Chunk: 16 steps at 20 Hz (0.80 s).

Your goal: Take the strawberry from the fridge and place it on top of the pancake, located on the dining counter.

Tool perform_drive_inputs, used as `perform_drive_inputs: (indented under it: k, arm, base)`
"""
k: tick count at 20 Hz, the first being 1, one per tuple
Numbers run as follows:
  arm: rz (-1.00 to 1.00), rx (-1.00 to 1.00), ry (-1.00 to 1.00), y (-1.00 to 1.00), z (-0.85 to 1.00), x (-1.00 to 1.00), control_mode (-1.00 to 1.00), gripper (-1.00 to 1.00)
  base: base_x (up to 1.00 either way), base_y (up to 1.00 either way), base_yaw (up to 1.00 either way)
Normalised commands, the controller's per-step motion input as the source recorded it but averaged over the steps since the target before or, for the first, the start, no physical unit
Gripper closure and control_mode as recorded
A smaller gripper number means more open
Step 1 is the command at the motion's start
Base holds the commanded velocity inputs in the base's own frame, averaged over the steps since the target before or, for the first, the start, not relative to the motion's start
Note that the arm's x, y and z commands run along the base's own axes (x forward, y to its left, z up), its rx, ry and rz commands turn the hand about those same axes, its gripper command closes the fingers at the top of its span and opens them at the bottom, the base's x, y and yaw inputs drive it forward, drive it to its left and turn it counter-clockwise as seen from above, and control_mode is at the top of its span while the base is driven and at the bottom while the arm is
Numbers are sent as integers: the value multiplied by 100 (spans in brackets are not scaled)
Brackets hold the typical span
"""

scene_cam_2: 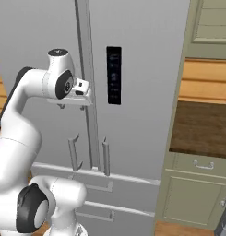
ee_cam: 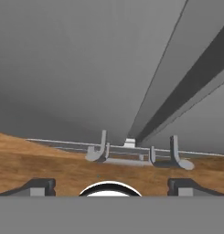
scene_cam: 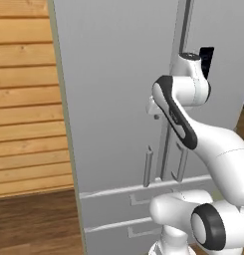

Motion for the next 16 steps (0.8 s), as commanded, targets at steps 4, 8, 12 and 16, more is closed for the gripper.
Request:
perform_drive_inputs:
  k: [4,8,12,16]
  arm:
    - [0,0,0,0,0,0,100,-100]
    - [0,0,0,0,0,0,100,-100]
    - [0,0,0,0,0,0,100,-100]
    - [0,0,0,0,0,0,100,-100]
  base:
    - [-51,-15,-1]
    - [-48,-29,-5]
    - [-26,-24,-9]
    - [-21,-36,-10]
